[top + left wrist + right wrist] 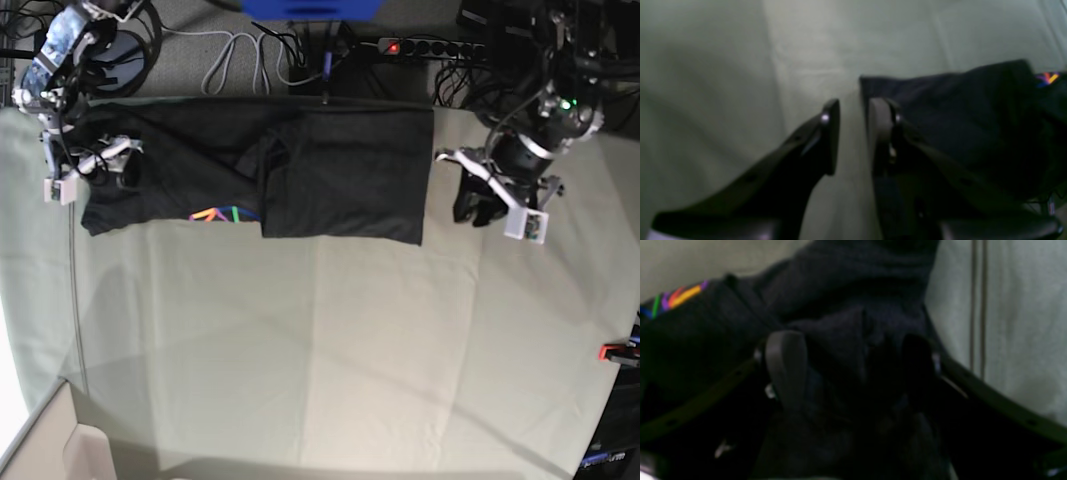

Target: Layout the t-shirt on the table in an organized manner, then fold the t-shirt properly

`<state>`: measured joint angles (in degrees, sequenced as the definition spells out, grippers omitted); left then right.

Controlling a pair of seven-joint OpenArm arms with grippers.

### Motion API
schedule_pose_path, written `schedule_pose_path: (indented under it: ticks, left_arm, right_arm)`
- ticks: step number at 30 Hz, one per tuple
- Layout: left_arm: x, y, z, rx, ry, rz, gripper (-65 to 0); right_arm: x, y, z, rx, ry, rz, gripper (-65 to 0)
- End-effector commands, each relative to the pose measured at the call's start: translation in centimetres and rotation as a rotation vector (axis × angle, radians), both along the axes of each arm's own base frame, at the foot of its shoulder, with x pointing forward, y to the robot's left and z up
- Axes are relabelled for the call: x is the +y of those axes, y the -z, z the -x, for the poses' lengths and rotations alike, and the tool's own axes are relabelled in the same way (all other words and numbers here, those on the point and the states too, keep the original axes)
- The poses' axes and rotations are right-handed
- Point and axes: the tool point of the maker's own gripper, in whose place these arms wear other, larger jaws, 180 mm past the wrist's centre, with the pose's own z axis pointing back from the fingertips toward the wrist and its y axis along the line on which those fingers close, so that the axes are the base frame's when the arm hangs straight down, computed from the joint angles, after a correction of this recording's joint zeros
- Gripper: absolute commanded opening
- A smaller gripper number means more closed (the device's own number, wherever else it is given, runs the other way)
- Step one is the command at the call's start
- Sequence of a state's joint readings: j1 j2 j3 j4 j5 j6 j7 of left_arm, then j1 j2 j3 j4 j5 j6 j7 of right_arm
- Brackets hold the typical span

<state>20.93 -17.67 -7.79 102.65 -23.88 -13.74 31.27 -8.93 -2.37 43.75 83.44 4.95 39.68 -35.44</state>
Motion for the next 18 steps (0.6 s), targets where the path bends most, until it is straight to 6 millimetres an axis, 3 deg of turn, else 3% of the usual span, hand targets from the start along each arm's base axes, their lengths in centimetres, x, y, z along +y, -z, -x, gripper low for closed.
schedule_pose_path:
  ticks: [1, 9, 15, 18]
  left_arm:
    - [0.3, -1.3, -0.6, -0.049, -0.002, 0.007, -50.2]
    - [0.2, -1.3, -0.6, -0.050, -0.001, 0.009, -50.2]
    - [0.1, -1.4, -0.8, -0.056, -0.002, 0.011, -50.2]
    - [0.3, -1.5, -0.9, -0.058, -0.006, 0.009, -50.2]
  right_arm:
    - [-1.0, -1.1, -1.1, -0.047, 0.001, 0.018, -19.6]
    - [-4.4, 0.3, -0.3, 0.002, 0.045, 0.020, -19.6]
    - [-3.7, 1.4, 0.6, 0.036, 0.042, -0.004, -19.6]
    - [-2.2, 2.0, 1.1, 0.044, 0.044, -0.035, -19.7]
